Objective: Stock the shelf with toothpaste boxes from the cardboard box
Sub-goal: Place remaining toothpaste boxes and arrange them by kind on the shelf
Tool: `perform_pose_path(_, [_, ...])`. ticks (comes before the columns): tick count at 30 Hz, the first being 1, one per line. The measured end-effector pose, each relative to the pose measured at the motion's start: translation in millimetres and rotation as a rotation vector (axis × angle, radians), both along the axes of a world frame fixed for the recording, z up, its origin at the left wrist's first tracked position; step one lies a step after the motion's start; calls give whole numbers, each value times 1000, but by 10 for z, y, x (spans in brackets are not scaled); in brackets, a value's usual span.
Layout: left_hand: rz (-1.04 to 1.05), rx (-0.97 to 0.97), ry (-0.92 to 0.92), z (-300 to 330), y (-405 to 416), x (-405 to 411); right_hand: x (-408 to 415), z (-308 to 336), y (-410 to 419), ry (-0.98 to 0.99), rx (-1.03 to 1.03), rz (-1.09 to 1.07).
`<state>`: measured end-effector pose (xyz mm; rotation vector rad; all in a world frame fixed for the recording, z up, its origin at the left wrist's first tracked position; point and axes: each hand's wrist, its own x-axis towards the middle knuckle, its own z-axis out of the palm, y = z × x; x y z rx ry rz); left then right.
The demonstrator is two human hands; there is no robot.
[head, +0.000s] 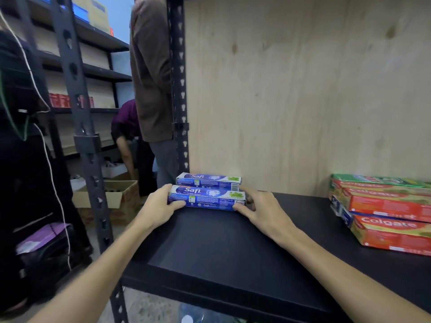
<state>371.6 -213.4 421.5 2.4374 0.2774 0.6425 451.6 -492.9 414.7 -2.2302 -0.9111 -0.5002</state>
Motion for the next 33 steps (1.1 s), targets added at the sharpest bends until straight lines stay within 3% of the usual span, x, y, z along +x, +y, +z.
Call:
perform_pose_path(16, [22, -279, -94, -16, 240, 652, 681, -95, 325, 60, -13, -6])
perform_pose_path(33, [21, -244, -82, -5, 194, 610, 671, -120, 312, 116, -68, -89])
